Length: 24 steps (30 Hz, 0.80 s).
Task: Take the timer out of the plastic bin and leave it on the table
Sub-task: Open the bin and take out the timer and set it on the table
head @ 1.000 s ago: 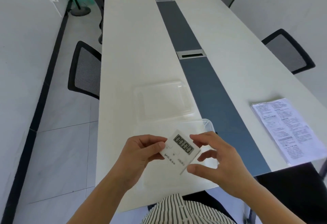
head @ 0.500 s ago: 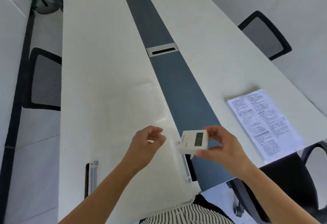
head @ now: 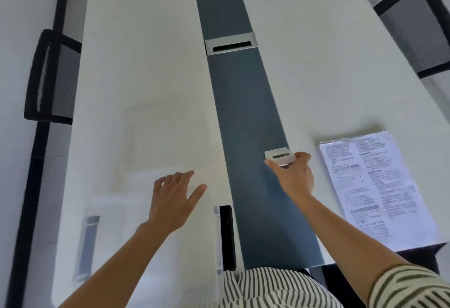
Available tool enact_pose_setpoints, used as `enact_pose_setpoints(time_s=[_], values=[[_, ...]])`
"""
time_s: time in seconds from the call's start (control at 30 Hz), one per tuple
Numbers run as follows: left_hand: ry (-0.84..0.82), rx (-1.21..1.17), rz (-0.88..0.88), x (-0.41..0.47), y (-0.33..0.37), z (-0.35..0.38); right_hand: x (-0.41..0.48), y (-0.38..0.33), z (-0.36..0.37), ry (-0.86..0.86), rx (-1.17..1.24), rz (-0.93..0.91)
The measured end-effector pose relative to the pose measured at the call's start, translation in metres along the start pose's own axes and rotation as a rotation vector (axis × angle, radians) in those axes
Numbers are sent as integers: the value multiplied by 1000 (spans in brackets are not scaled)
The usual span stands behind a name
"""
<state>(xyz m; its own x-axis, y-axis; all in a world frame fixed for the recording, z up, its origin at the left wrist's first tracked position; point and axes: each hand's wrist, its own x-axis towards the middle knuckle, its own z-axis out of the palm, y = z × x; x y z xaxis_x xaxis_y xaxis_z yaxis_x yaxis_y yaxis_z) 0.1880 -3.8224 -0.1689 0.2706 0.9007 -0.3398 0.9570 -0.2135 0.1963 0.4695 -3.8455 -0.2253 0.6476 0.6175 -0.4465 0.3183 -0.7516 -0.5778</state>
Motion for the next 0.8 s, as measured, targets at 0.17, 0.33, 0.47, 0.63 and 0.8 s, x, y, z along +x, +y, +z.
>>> enact_pose_setpoints(time_s=[0.17, 0.33, 0.47, 0.63, 0.8], values=[[27, 8, 14, 0, 0, 3, -3, 26, -13, 111, -430, -561], [26, 2, 9, 2, -1, 7, 5, 53, -5, -52, -799, -781], [24, 15, 7, 3, -2, 7, 24, 35, 0, -59, -836, -739], [23, 21, 10, 5, -3, 7, 55, 1, 9, -62, -826, -727], [23, 19, 8, 4, -4, 8, 76, -19, 12, -61, -834, -728]])
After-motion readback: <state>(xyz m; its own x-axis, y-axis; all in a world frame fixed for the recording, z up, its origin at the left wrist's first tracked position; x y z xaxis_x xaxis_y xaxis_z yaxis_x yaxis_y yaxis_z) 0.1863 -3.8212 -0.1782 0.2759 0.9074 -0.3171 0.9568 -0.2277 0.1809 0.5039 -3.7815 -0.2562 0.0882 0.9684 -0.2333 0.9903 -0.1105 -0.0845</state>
